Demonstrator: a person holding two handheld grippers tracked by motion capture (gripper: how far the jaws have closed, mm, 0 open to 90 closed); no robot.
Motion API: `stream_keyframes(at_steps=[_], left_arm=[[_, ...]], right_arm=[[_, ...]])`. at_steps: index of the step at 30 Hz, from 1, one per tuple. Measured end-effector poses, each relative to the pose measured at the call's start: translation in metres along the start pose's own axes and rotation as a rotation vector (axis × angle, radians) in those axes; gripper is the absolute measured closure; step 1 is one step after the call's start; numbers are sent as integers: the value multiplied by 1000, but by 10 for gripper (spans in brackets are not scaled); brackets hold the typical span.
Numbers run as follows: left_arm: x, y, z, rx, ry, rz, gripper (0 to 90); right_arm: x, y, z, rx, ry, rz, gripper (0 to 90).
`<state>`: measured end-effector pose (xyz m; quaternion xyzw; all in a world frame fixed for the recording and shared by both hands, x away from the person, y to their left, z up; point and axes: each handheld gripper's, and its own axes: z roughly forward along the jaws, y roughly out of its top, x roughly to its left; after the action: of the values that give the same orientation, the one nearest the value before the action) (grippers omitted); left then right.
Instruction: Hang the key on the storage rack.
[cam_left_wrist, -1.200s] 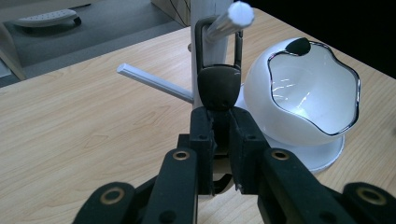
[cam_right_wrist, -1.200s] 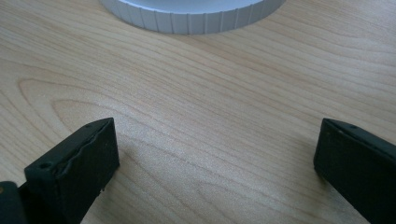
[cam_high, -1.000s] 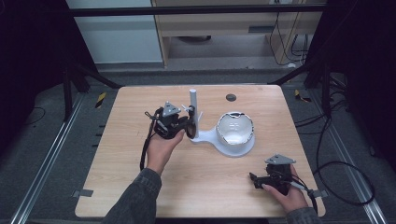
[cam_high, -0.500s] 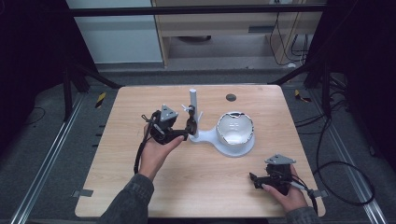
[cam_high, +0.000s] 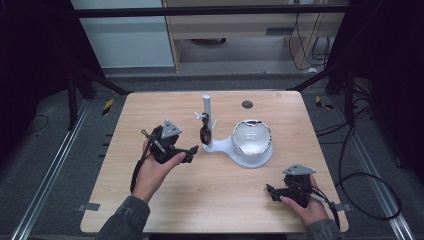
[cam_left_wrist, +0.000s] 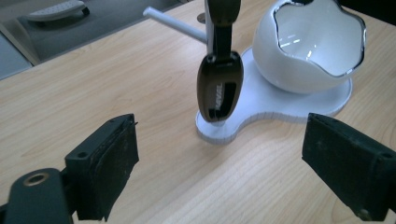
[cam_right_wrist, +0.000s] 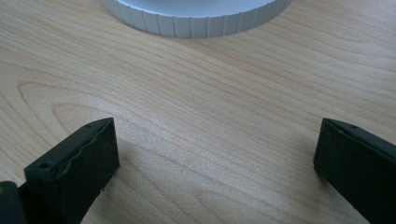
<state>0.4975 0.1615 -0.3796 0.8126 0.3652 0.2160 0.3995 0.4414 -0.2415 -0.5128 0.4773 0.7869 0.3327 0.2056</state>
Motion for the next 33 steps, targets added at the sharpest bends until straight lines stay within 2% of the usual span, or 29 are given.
stream_keyframes(at_steps=[3,6,8,10,13,14,17,20,24,25,27,28,32,33], left_arm=[[2,-4,-3,5,6,1,90],[7,-12,-9,23,34,16,80],[9,-15,-10,23,37,10,76],[15,-27,-13,27,48,-15,75],[18,-35,-13,49,62,-17,75],[22,-42,-14,62,64,-19,73],[28,-53,-12,82,64,-25,69],[32,-65,-8,123,77,-15,69],[35,-76,-5,143,81,-16,69],[37,-83,-3,157,94,-22,69],[39,-87,-2,166,98,-22,69],[42,-93,-2,176,103,-31,68],[47,-101,-4,191,116,-43,65],[52,-106,-6,192,116,-60,64]], right_arm=[[0,0,0,1,0,1,4],[0,0,0,-1,-1,1,4],[0,0,0,-2,-2,-1,4],[1,0,0,-1,-3,3,5],[2,-1,0,-2,-7,9,7],[3,-1,-1,-2,-7,9,6],[3,-1,0,-1,-3,10,4],[3,-1,0,-1,-3,10,4],[3,-1,0,-1,-3,9,4],[2,-1,0,-1,-3,9,4],[2,-1,0,-2,-3,8,4],[3,-1,0,-1,-4,9,4],[3,-1,0,-1,-3,10,4],[2,-1,0,-2,-3,9,4]])
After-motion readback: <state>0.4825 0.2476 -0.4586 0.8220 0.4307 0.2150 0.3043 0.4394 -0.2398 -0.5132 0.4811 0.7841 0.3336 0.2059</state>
